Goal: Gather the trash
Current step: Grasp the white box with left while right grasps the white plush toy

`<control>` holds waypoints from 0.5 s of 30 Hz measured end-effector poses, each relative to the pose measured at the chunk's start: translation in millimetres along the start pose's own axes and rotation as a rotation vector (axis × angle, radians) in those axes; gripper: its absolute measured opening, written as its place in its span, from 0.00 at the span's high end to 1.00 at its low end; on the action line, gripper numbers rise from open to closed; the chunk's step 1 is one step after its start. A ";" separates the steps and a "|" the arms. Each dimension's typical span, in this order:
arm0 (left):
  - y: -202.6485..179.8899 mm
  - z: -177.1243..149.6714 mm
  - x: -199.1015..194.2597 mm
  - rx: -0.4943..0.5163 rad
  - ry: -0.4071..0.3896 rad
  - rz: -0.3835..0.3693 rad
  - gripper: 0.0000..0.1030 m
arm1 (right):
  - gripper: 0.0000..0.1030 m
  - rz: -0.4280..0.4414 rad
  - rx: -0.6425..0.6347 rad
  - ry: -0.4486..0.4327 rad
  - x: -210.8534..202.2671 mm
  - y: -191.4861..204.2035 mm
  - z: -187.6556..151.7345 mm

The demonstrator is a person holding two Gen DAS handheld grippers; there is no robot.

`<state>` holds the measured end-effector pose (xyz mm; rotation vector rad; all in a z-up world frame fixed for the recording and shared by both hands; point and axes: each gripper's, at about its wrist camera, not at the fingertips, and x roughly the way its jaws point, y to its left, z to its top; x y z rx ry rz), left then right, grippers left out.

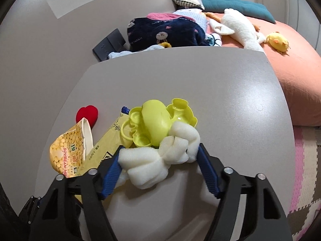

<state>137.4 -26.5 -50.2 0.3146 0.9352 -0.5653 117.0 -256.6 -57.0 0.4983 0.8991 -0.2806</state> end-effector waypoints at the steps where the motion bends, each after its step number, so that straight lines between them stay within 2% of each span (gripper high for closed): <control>1: -0.6 -0.3 -1.3 -0.005 0.004 0.000 0.50 | 0.37 0.003 -0.008 0.000 -0.5 -0.7 -0.4; 3: -2.1 -1.1 -3.2 -0.016 0.012 0.002 0.60 | 0.43 0.015 -0.017 0.000 -1.1 -1.9 -1.1; 6: -5.6 -5.0 -7.5 -0.039 0.020 -0.002 0.68 | 0.49 0.034 -0.029 0.000 -2.5 -5.3 -2.2; 11: -12.8 -13.1 -12.6 -0.084 0.010 0.028 0.72 | 0.59 0.096 -0.045 0.026 -7.3 -12.9 -6.8; 15: -8.9 -19.6 -17.0 -0.215 -0.013 0.046 0.73 | 0.63 0.140 -0.071 0.038 -13.1 -15.4 -15.1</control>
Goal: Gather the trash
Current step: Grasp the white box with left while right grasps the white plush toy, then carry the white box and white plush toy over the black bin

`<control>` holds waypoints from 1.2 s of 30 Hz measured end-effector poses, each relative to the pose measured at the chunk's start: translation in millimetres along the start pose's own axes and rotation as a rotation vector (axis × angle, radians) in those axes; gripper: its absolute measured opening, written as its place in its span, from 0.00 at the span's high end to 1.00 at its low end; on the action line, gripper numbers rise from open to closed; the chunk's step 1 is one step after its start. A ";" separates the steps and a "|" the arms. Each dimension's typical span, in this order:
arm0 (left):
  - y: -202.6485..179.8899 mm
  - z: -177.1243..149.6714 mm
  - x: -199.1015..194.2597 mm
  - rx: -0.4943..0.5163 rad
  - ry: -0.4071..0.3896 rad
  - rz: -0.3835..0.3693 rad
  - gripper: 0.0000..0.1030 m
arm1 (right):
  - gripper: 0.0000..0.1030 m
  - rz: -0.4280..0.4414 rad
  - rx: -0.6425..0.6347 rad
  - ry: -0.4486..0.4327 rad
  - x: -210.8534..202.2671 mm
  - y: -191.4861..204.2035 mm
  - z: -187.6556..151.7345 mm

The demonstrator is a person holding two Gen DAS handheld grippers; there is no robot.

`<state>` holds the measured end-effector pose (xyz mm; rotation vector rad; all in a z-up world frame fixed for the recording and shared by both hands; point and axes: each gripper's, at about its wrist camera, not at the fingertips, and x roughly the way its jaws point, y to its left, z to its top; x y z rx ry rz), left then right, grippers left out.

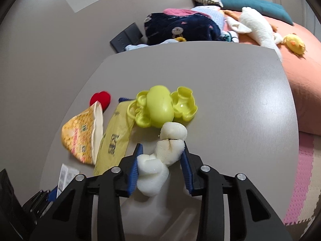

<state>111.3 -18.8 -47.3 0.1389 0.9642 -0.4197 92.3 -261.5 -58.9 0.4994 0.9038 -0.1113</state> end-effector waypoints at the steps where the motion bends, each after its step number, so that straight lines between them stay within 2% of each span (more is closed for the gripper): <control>1: 1.3 -1.5 -1.6 -0.022 -0.003 0.005 0.73 | 0.64 0.018 -0.011 -0.004 -3.8 -0.1 -3.2; 5: 0.9 -6.4 -10.7 -0.080 -0.018 0.021 0.74 | 0.64 0.033 -0.065 -0.032 -21.0 3.0 -11.7; 11: -8.8 -14.7 -29.5 -0.133 -0.032 -0.011 0.74 | 0.64 0.044 -0.132 -0.066 -50.7 4.7 -23.1; 23: -65.2 -28.9 -74.3 -0.095 -0.099 -0.005 0.74 | 0.63 0.067 -0.177 -0.106 -106.8 -17.8 -47.3; 36: -116.6 -46.7 -89.6 -0.070 -0.113 -0.054 0.74 | 0.61 0.068 -0.218 -0.130 -153.4 -48.0 -78.8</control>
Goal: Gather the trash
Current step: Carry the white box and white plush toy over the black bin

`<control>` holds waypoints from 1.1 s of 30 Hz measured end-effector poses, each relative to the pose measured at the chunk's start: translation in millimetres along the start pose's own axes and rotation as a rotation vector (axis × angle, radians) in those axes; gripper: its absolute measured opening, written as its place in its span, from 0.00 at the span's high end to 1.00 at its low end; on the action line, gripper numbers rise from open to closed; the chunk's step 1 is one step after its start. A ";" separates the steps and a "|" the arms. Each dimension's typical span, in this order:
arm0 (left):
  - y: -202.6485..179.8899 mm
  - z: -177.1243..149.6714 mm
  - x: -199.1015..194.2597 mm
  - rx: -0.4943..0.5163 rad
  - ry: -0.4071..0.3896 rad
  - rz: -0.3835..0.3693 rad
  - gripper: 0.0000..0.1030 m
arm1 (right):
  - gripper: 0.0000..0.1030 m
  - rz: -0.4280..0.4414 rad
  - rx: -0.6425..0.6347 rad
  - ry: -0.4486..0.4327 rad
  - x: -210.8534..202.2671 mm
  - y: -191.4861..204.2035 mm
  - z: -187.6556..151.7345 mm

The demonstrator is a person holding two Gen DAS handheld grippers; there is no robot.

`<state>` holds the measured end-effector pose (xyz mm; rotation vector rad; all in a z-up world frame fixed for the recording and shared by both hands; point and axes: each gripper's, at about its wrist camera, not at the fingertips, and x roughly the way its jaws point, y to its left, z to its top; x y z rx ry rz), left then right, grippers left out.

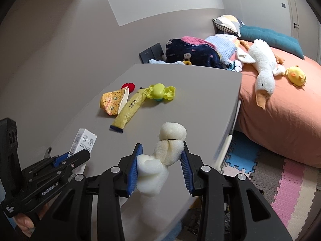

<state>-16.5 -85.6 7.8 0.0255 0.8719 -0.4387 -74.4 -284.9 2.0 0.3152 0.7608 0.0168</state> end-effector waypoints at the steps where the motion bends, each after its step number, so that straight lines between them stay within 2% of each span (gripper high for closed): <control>1: -3.4 -1.5 -0.7 0.005 -0.003 0.000 0.74 | 0.61 -0.002 -0.002 -0.002 -3.5 -2.4 -2.7; 6: -17.3 -9.1 -2.6 0.017 -0.005 -0.032 0.74 | 0.61 0.001 0.000 -0.005 -15.2 -11.0 -14.1; 17: -51.5 -21.0 -4.8 0.071 -0.004 -0.051 0.74 | 0.60 -0.044 0.032 -0.048 -45.5 -40.1 -31.9; 33: -133.9 -39.7 1.5 0.197 0.021 -0.133 0.74 | 0.60 -0.130 0.117 -0.096 -90.1 -101.4 -56.6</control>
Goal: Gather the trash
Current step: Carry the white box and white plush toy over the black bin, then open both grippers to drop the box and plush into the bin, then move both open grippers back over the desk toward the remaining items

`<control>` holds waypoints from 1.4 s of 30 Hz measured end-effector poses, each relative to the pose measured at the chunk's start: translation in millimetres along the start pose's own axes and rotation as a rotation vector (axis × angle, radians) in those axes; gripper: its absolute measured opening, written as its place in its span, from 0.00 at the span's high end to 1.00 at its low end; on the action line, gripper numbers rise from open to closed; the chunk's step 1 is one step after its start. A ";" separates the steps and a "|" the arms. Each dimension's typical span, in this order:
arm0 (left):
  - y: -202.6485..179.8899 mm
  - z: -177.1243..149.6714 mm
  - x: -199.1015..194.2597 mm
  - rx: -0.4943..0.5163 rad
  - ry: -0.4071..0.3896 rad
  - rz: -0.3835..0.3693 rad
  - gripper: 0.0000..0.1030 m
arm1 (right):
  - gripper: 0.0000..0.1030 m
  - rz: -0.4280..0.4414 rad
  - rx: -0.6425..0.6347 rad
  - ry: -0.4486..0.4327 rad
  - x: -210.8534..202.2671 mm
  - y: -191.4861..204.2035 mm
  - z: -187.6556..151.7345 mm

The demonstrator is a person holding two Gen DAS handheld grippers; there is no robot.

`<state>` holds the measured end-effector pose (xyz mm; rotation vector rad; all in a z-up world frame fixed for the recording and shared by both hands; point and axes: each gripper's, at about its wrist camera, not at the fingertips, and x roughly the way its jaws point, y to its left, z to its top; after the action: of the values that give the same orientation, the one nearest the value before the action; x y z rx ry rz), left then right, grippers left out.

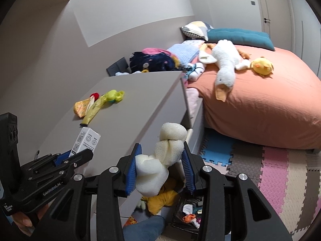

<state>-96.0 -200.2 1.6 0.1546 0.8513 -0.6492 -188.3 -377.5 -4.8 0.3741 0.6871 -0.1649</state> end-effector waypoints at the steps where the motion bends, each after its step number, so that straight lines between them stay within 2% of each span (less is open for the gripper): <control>1: -4.4 -0.7 0.4 0.008 0.002 -0.004 0.74 | 0.59 -0.006 0.005 -0.003 -2.5 -4.4 -0.3; 18: -87.5 -12.9 31.0 0.146 0.080 -0.089 0.73 | 0.59 -0.134 0.105 -0.046 -36.3 -85.5 -3.8; 20: -93.4 -16.5 35.1 0.158 0.092 -0.098 0.72 | 0.54 -0.159 0.105 -0.039 -37.0 -92.3 -2.4; 21: -96.7 -18.7 38.4 0.169 0.106 -0.100 0.59 | 0.42 -0.177 0.098 -0.030 -36.4 -95.1 -1.0; 22: -98.4 -19.7 40.2 0.174 0.110 -0.094 0.45 | 0.36 -0.195 0.096 -0.028 -36.4 -97.4 -0.4; 23: -99.9 -20.5 40.9 0.176 0.102 -0.081 0.07 | 0.28 -0.220 0.096 -0.031 -37.4 -100.3 0.6; 24: -101.2 -22.0 39.2 0.184 0.069 -0.051 0.06 | 0.25 -0.229 0.096 -0.037 -39.0 -102.9 1.3; 26: -103.3 -22.9 39.2 0.204 0.063 -0.020 0.06 | 0.24 -0.226 0.104 -0.047 -41.8 -107.6 1.1; 42: -92.0 -18.5 33.0 0.196 0.056 -0.007 0.06 | 0.24 -0.204 0.099 -0.054 -36.8 -98.1 5.9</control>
<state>-146.3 -282.1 -23.7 0.3479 0.8412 -0.7375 -239.4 -469.2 -4.4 0.3926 0.6647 -0.4029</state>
